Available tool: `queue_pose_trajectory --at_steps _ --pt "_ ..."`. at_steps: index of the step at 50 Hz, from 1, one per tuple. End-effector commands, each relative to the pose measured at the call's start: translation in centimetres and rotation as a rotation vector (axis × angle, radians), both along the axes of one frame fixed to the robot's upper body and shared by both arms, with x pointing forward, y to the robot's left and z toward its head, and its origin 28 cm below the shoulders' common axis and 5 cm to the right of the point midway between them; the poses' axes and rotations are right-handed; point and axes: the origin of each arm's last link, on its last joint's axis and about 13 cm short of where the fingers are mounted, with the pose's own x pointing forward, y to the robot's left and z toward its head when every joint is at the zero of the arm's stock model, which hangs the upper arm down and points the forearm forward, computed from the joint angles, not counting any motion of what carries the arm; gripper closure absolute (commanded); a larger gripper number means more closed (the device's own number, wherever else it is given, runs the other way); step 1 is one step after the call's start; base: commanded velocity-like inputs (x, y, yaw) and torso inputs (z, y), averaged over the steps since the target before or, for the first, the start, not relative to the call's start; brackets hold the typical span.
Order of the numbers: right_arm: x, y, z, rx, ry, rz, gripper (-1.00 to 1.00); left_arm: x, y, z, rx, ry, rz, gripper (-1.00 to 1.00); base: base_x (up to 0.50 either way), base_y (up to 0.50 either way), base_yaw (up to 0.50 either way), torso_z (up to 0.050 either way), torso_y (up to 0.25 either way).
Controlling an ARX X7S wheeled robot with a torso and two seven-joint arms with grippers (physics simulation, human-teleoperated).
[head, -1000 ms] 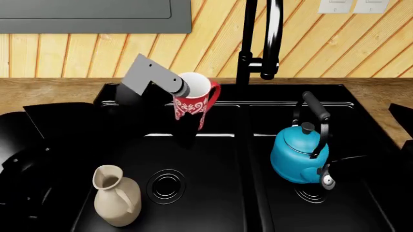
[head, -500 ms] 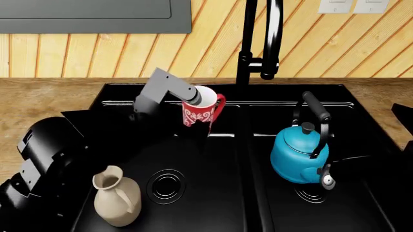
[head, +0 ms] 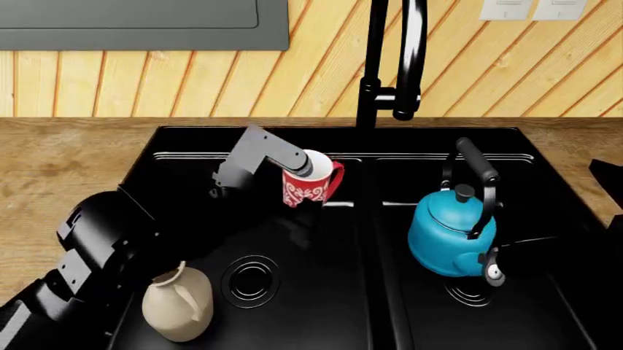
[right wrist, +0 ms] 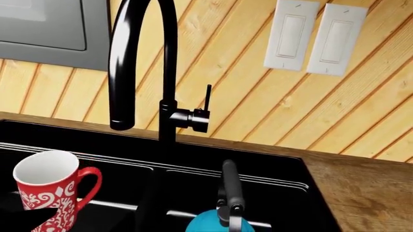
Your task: Pick the jug and cup and place them in the sink. Then turn on the water.
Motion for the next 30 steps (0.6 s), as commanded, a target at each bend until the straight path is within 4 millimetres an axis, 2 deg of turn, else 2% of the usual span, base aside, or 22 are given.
queue_pose_trajectory --at_steps 1,30 --pt "0.0 0.0 0.0 0.000 0.002 0.000 -1.00 0.0 -0.5 -1.2 0.008 0.030 0.002 1.00 0.00 0.00 0.00 0.000 0.000" --pt "0.1 0.0 -0.2 0.002 0.001 -0.005 -1.00 -0.5 -1.1 -3.3 0.082 0.086 -0.017 1.00 0.00 0.00 0.00 0.000 0.000"
